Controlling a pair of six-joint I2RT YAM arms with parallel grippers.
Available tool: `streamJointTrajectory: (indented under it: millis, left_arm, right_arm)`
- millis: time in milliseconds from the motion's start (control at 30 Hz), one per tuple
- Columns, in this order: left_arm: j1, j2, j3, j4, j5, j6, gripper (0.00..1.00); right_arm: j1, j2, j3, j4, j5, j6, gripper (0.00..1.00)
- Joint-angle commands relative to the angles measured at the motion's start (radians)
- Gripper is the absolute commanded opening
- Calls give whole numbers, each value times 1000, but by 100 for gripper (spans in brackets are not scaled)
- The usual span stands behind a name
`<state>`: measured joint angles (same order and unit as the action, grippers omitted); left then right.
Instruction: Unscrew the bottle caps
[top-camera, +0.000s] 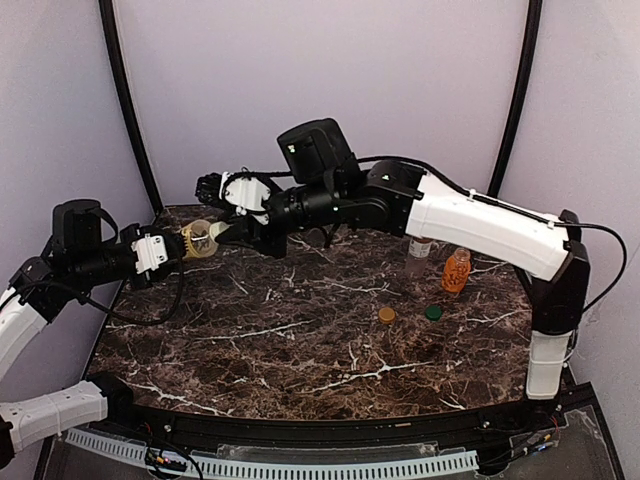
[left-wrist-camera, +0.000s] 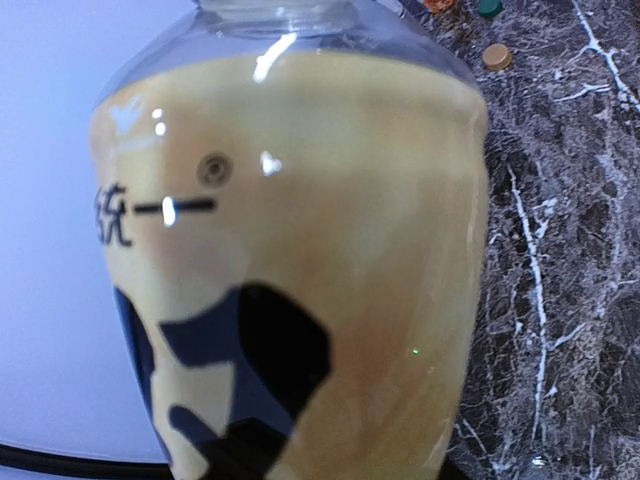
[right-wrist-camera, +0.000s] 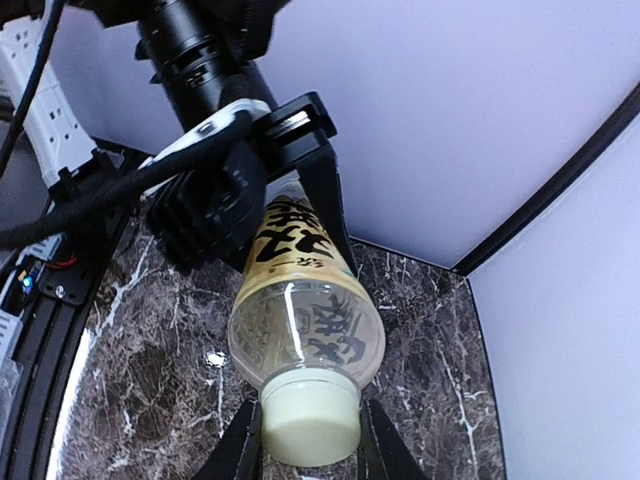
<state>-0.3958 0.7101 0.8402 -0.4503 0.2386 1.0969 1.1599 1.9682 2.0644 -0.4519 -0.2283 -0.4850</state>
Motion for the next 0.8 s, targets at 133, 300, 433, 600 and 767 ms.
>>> streamJointTrajectory:
  millis: [133,300,433,600,767]
  left_arm:
    - [-34,11,70,-171,401,-140,35]
    - [-34,15,70,-195,465,-177,36]
    - [-34,14,70,-195,461,-180,36]
    - [-34,7,58,-176,421,-191,36]
    - [-34,-2,34,-133,382,-212,36]
  right_arm:
    - [93,-64,-202,73,120,-556,0]
    - [115,-54,-198,48,205,-662,0]
    - [121,-53,-211,57,270,-694,7]
    - [121,-84,-230,125,308,-627,61]
    - [116,-186,-329,218,296,-556,80]
